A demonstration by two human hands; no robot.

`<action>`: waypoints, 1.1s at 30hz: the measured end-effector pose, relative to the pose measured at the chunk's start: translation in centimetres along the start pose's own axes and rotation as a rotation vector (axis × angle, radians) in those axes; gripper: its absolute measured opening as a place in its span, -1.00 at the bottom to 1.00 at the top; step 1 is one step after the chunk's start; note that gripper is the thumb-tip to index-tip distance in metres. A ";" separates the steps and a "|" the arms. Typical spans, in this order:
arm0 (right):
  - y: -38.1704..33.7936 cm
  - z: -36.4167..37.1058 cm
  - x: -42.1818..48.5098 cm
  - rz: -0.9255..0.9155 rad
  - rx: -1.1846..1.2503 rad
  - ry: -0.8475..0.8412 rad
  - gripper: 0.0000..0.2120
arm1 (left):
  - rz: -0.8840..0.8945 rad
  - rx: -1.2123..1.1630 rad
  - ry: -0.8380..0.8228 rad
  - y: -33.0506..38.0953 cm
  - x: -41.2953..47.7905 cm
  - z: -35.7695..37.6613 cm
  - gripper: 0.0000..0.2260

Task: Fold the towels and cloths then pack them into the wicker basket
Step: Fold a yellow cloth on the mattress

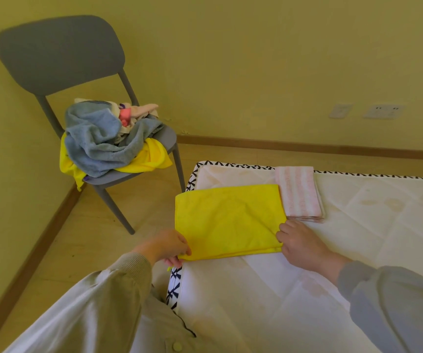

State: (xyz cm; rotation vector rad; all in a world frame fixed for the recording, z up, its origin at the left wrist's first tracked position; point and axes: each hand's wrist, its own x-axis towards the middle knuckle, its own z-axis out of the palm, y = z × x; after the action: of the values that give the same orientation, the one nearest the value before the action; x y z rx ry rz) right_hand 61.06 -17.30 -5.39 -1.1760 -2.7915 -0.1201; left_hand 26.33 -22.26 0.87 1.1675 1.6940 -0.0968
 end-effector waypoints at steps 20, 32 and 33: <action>0.1 -1.5 2.8 0.993 0.559 -0.285 -0.63 | 0.410 0.747 0.229 1.6 1.9 3.7 -0.81; 0.1 -2.7 1.9 0.974 0.443 -0.447 -0.53 | 0.420 0.780 0.181 0.7 1.1 2.1 -0.89; -0.2 -2.6 1.7 0.968 0.420 -0.478 -0.55 | 0.402 0.745 0.171 0.6 1.1 2.3 -0.91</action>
State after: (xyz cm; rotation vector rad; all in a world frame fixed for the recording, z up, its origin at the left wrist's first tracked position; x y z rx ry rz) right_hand 59.91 -16.52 -2.59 -2.4375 -2.0109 0.8593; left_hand 28.32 -22.54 -0.81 2.1002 1.5685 -0.4119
